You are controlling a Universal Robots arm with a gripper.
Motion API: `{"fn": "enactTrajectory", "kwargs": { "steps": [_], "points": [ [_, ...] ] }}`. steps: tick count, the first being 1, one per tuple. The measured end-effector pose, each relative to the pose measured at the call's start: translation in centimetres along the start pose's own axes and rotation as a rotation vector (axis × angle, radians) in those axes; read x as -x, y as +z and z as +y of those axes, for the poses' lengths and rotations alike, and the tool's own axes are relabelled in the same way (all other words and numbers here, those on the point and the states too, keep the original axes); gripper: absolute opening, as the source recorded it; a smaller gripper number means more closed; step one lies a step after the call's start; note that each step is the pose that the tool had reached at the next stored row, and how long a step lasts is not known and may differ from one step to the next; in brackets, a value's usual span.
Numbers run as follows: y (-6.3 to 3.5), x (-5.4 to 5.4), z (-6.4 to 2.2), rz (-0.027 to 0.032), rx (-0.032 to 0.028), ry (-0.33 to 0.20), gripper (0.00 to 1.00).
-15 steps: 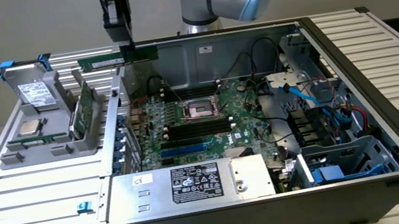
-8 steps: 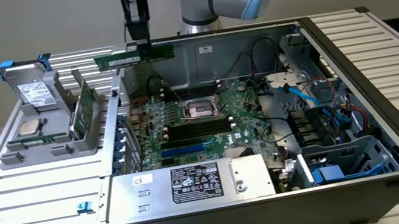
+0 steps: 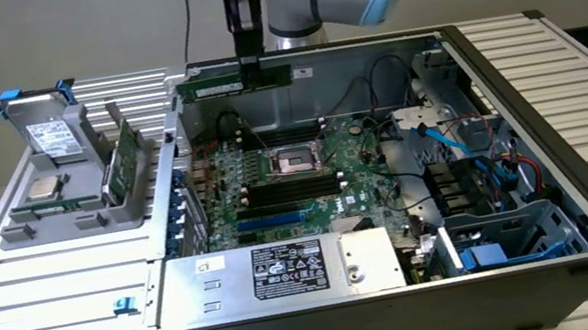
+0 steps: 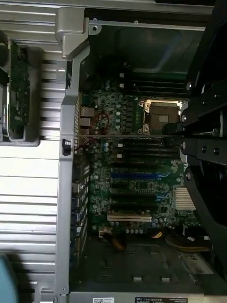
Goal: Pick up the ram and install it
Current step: 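Pick up the ram and move it above insertion slot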
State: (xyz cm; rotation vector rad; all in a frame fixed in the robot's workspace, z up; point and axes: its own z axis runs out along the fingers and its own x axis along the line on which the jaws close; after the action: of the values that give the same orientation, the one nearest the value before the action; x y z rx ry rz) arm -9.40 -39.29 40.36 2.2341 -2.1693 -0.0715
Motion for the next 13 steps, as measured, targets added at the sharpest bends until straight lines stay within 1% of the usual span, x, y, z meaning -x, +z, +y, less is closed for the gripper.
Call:
{"fn": "enactTrajectory", "kwargs": {
  "steps": [4,5,7,9,10,13],
  "points": [
    [0.08,-0.1,-1.84,0.0015,0.0001,0.0,0.13],
    [0.16,-0.1,-2.72,0.0023,0.0001,0.0,0.13],
    [0.23,-0.1,-3.65,0.0031,0.0001,0.0,0.13],
    [0.3,0.0,-4.36,0.0031,0.0,0.0,0.13],
    [0.33,0.2,-4.76,0.0033,0.0001,0.0,0.13],
    [0.41,0.4,-4.97,0.003,0.0,0.002,0.13]
  ]
}}
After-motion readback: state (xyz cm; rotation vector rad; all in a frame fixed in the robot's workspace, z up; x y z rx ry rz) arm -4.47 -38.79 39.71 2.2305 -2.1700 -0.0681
